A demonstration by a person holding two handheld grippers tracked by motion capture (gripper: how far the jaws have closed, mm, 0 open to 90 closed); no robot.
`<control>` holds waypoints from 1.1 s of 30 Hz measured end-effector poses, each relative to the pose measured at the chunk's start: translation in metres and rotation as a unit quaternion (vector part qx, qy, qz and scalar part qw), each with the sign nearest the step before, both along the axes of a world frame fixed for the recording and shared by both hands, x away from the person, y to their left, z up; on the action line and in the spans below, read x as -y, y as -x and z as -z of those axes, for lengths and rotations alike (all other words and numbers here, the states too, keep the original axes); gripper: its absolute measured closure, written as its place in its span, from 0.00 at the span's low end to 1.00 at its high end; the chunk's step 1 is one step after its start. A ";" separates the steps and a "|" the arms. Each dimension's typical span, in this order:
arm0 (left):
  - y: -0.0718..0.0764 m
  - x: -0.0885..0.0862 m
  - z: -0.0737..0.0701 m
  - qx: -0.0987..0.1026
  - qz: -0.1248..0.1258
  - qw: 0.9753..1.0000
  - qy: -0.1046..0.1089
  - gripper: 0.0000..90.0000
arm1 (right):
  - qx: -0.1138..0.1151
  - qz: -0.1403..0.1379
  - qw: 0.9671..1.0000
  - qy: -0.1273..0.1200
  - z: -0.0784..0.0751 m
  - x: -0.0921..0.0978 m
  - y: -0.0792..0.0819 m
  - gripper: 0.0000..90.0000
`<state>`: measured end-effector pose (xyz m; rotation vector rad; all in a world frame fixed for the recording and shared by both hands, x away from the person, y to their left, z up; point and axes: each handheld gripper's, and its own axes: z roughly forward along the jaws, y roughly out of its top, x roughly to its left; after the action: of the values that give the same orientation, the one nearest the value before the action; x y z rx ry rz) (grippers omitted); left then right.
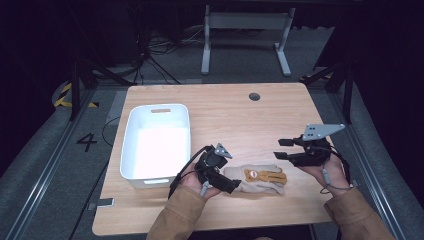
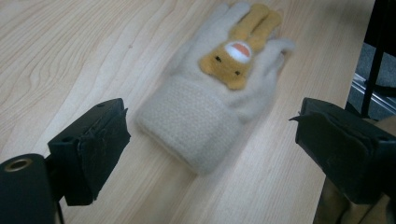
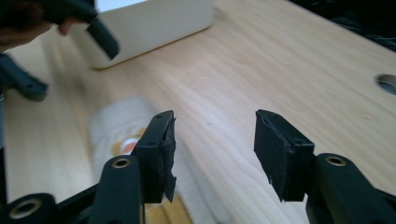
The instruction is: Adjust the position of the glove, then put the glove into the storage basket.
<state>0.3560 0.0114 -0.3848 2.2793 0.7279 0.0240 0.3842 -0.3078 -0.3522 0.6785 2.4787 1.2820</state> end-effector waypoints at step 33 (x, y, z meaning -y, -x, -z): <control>-0.005 -0.003 0.005 0.018 -0.005 1.000 0.025 0.00 | -0.040 0.234 0.971 -0.009 0.029 0.082 -0.037 0.20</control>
<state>0.3606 0.0145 -0.3902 2.2223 0.7127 0.0512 0.4215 -0.3902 -0.3810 1.2503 2.1762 1.1099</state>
